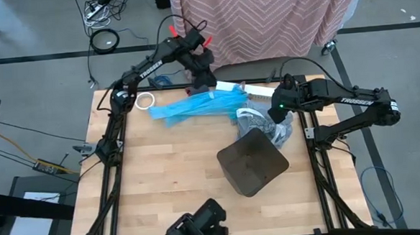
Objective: Place trash/remove bag and relplace
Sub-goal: Insert the new blue trash bag into the black trash bin
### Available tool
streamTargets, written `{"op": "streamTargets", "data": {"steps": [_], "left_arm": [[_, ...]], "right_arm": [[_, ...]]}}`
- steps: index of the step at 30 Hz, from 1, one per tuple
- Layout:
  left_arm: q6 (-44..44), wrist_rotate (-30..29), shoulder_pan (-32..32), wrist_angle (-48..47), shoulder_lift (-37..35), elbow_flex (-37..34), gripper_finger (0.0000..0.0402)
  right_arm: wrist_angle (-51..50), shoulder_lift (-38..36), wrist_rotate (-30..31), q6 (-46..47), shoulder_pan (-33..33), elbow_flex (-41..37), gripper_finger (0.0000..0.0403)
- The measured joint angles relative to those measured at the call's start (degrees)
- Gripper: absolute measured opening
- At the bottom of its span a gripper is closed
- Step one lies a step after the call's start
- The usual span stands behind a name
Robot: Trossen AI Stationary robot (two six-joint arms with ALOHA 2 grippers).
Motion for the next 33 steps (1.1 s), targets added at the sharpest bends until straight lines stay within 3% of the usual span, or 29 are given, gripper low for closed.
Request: {"op": "streamTargets", "data": {"steps": [3,9,20,33], "left_arm": [[0.0,-2.7,-1.2,3.3,0.2,0.0,0.0152],[3.5,-0.9,-4.5,7.0,0.3,0.0,0.0152],[6.6,-10.2,-4.5,16.0,6.4,0.0,0.0152],[34.5,-12.2,-2.5,12.6,8.8,0.0,0.0152]], "right_arm": [[0.0,0.0,0.3,1.1,0.0,0.0,0.0277],[0.0,0.0,0.3,2.6,0.0,0.0,0.0274],[3.0,0.0,1.1,4.0,0.0,-2.4,0.0272],[6.2,0.0,1.1,3.1,0.0,-7.3,0.027]]}}
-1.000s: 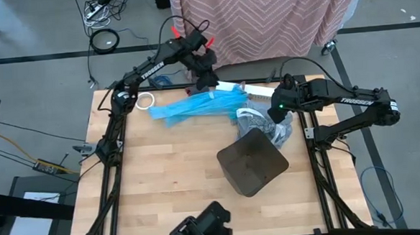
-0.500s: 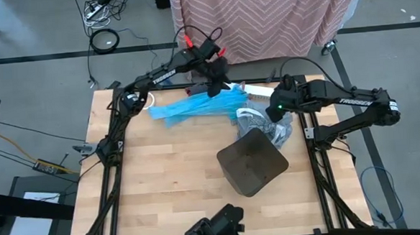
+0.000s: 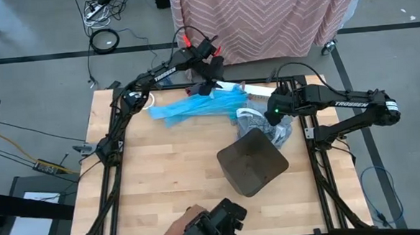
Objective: Place trash/remove bag and relplace
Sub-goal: Insert the new blue trash bag into the black trash bin
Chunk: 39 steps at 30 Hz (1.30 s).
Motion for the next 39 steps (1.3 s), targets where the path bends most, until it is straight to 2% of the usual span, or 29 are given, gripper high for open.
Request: {"op": "streamTargets", "data": {"steps": [3,6,12,19,24,32,35,39], "left_arm": [[6.1,0.2,-1.0,0.7,0.0,0.0,0.0152],[8.5,-1.4,-2.1,3.1,0.3,0.0,0.0152],[9.6,-4.5,-3.2,9.4,0.3,0.0,0.0152],[9.9,-3.6,-4.4,12.4,1.6,0.0,0.0152],[9.8,-6.2,-5.0,16.1,4.2,0.0,0.0152],[7.1,-6.1,-4.9,19.1,6.8,0.0,0.0152],[7.2,-6.1,-4.9,16.5,6.8,0.0,0.0135],[7.1,-5.3,-5.0,15.2,6.8,0.0,0.0078]], "right_arm": [[2.3,0.0,0.0,-2.3,0.1,0.0,0.0268],[4.4,0.0,-0.2,-3.9,0.2,0.0,0.0266],[7.5,0.0,-2.1,-5.6,0.2,0.0,0.0265],[9.4,0.0,-5.6,-5.3,0.2,0.0,0.0261],[12.3,0.0,-5.6,-6.5,0.6,0.0,0.0261],[17.1,0.0,-6.2,-9.1,0.7,0.0,0.0256],[19.0,0.0,-6.2,-11.1,0.7,0.0,0.0253],[22.2,0.0,-6.7,-11.8,0.7,0.0,0.0247]]}}
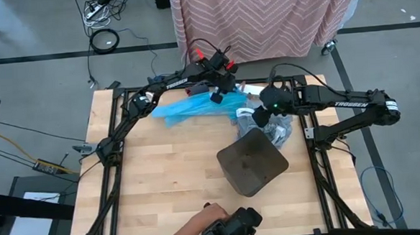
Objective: Place trash/remove bag and relplace
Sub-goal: Insert the new blue trash bag into the black trash bin
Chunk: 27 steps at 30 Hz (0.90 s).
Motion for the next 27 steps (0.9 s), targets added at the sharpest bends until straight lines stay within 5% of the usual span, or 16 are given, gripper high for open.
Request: {"op": "streamTargets", "data": {"steps": [5,15,27], "left_arm": [[-1.2,0.4,-1.2,-1.0,0.0,0.0,0.0008],[-4.7,-13.9,-1.8,-9.3,-4.9,0.0,0.0002],[-12.0,-16.2,-1.4,-21.9,-16.8,0.0,0.0001]], "right_arm": [[3.3,0.0,-3.6,-0.5,0.3,0.0,0.0239],[9.9,0.0,-3.3,-5.1,1.9,0.0,0.0211],[10.0,0.0,6.3,-7.1,1.8,0.0,0.0201]]}}
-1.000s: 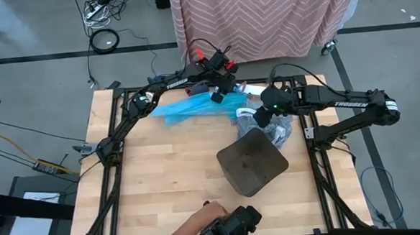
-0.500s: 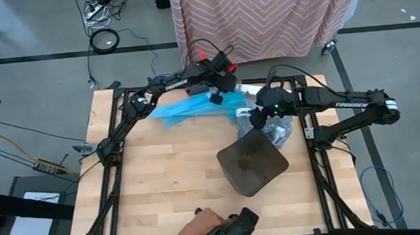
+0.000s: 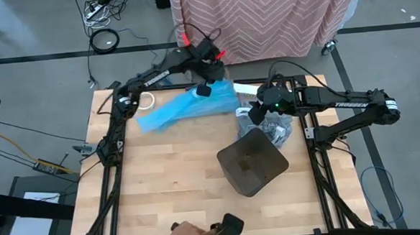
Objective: Place trash/remove bag and relplace
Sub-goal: Insert the new blue trash bag into the black trash bin
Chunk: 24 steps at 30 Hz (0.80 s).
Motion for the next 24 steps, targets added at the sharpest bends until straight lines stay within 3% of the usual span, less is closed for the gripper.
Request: {"op": "streamTargets", "data": {"steps": [10,14,20,24], "left_arm": [[-7.8,0.2,-0.8,0.9,-16.8,3.5,0.0001],[-12.7,3.1,-0.9,1.0,-24.0,4.0,0.0001],[-18.2,6.3,-0.9,-4.2,-31.8,3.9,0.0001],[-20.5,6.6,-0.9,-11.0,-34.6,3.9,0.0001]], "right_arm": [[1.1,0.0,4.2,-7.7,-0.1,0.0,0.0202],[2.8,0.0,8.0,-9.9,-0.1,0.0,0.0207],[7.0,-1.0,10.0,-19.9,1.0,0.0,0.0229],[16.0,-3.3,10.0,-25.4,3.1,0.0,0.0256]]}}
